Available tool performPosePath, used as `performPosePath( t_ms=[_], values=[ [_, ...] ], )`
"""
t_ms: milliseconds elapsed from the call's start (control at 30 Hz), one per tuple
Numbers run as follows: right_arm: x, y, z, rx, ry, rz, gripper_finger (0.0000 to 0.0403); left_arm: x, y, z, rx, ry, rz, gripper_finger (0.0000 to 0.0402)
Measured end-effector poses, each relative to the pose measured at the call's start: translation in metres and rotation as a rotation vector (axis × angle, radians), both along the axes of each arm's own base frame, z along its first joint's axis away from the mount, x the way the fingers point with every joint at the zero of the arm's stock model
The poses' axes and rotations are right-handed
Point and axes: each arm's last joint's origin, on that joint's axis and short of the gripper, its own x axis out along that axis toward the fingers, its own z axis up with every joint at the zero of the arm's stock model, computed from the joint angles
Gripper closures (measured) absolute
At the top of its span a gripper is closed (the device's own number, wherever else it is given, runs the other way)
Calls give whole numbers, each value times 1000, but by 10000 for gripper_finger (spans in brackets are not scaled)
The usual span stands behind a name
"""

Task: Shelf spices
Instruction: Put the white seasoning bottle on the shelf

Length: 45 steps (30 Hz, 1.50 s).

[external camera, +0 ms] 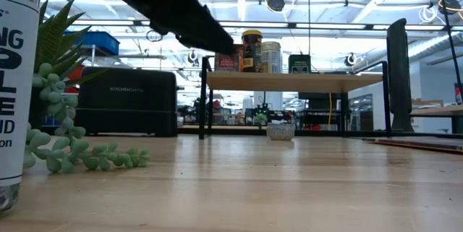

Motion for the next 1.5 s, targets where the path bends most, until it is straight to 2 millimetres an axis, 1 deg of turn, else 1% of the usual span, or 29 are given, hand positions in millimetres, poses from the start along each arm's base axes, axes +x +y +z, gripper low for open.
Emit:
performPosePath(
  t_ms=[267,433,733,900,1033,1133,1300,1400,1500],
  values=[
    [5,17,-1,44,31,40,154,-5,-3,12,-13,-38,-29,220],
    [7,25,-2,66,53,56,154,-5,-4,13,-43,-29,-79,220],
    [12,41,-2,92,70,103,154,-6,-8,12,-57,-21,-112,220],
    [14,51,-2,99,80,128,154,-8,-11,14,-99,-9,-229,220],
    [15,58,-2,98,88,145,154,-11,-14,21,-98,12,-273,217],
    [16,62,-3,73,102,139,154,-14,-17,26,-84,35,-292,196],
    [17,65,-3,75,105,147,154,-21,-23,38,-81,115,-302,126],
    [16,65,-3,83,114,139,154,-25,-27,43,-118,179,-306,86],
    [16,65,-3,85,120,137,154,-28,-36,52,-186,222,-367,61]
  ],
)
